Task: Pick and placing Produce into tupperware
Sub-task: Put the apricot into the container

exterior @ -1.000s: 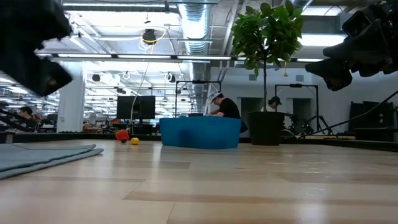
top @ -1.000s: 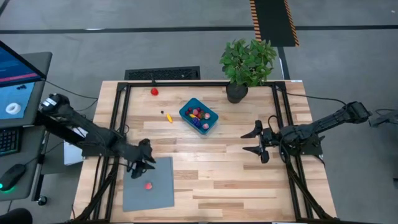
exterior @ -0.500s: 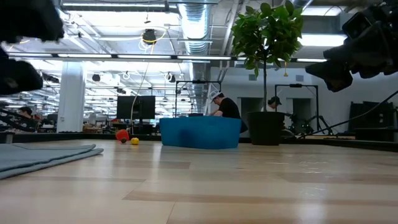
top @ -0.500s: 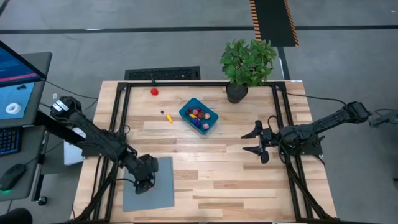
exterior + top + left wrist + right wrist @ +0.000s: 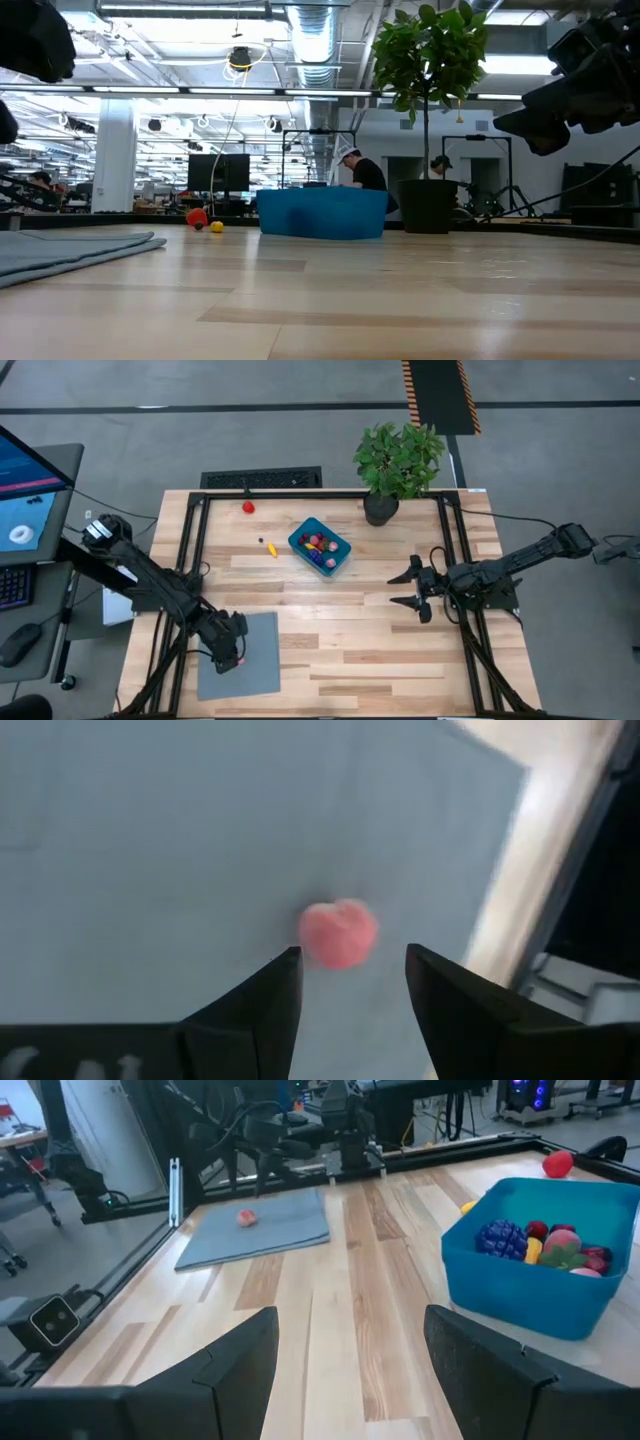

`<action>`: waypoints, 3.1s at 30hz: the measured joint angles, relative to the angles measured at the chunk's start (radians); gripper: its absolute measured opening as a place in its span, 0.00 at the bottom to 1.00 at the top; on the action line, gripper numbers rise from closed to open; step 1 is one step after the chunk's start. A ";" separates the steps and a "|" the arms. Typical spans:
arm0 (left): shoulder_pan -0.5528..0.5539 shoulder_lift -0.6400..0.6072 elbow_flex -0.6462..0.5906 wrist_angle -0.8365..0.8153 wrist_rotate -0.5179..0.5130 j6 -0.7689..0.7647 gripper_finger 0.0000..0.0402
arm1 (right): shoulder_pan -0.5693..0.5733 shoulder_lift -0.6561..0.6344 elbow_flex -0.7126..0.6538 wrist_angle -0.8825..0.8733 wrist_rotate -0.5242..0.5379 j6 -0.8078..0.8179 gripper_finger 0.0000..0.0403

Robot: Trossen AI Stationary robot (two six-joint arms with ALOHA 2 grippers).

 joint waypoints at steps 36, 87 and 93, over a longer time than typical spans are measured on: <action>0.036 0.237 0.005 0.155 0.047 0.069 0.37 | 0.000 0.000 0.000 0.001 0.000 0.026 0.68; 0.149 -1.024 -0.187 0.146 -0.993 0.928 0.26 | 0.000 0.000 0.000 0.002 0.003 0.015 0.68; 0.150 -1.250 -0.318 0.301 -0.939 1.075 0.26 | 0.000 0.000 0.000 0.072 0.003 -0.025 0.68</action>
